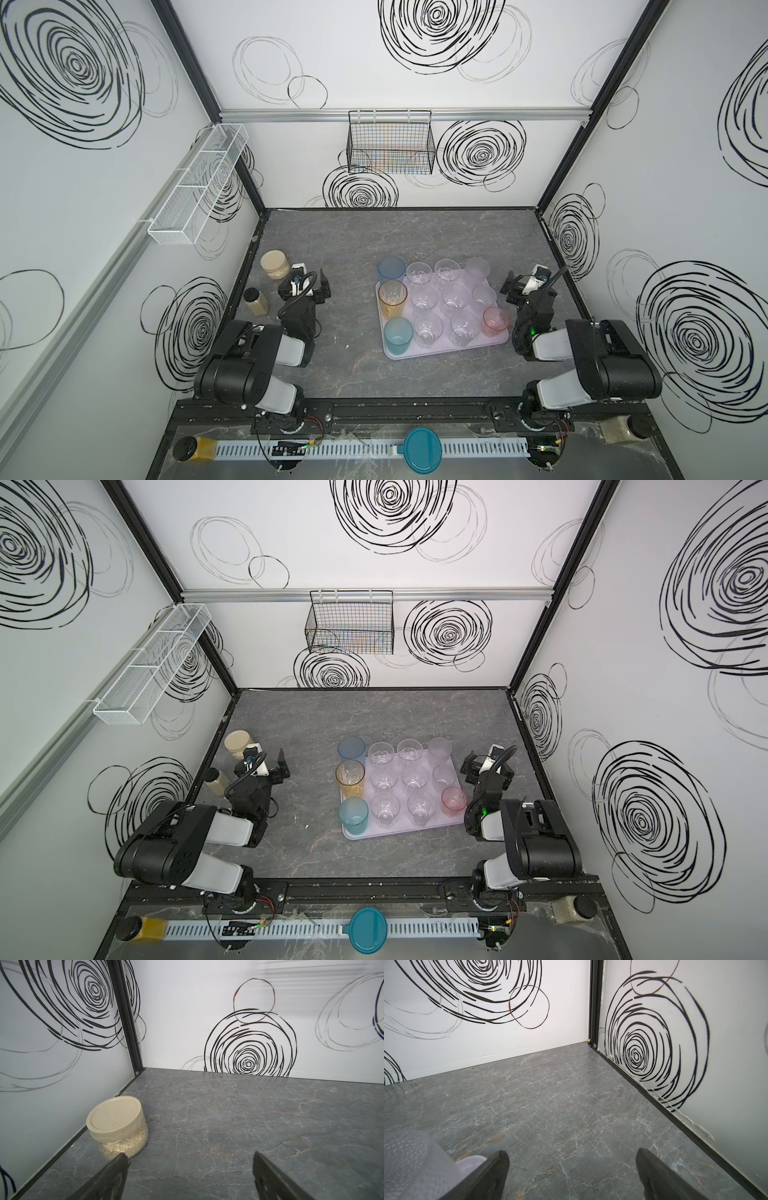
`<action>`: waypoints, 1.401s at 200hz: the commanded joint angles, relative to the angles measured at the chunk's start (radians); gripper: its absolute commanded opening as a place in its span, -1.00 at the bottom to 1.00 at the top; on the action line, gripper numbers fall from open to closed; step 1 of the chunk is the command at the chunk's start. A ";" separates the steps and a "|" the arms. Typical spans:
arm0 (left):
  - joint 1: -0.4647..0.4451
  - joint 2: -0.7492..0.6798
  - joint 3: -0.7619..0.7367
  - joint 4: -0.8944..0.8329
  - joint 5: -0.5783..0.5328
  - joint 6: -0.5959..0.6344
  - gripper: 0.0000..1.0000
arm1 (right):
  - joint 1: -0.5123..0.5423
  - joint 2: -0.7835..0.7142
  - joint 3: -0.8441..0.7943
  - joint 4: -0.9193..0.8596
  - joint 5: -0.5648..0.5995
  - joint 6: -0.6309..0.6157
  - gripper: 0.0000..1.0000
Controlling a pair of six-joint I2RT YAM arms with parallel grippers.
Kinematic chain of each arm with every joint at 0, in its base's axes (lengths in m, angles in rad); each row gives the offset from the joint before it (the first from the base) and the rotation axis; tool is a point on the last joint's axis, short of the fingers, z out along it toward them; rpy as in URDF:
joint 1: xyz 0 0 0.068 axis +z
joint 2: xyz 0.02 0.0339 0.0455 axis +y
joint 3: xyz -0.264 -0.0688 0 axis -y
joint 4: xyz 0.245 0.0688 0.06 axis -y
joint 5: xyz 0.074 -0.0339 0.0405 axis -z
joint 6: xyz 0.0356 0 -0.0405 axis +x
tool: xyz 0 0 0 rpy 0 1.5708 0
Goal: Place the glasses into the tray
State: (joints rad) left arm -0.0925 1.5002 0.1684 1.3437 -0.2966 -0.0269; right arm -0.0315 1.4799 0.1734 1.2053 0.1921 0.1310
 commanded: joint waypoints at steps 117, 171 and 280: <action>-0.005 0.003 -0.003 0.083 0.013 0.006 0.92 | 0.021 -0.012 0.025 -0.005 0.024 -0.018 1.00; -0.003 0.002 -0.003 0.083 0.014 0.004 0.92 | 0.022 -0.013 0.024 -0.006 0.025 -0.018 1.00; 0.004 -0.001 -0.001 0.072 0.154 0.044 0.92 | 0.021 -0.012 0.026 -0.007 0.025 -0.019 1.00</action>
State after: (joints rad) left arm -0.0971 1.5002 0.1680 1.3476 -0.2081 0.0010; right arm -0.0139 1.4799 0.1822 1.1828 0.2050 0.1268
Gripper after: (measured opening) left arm 0.960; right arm 0.999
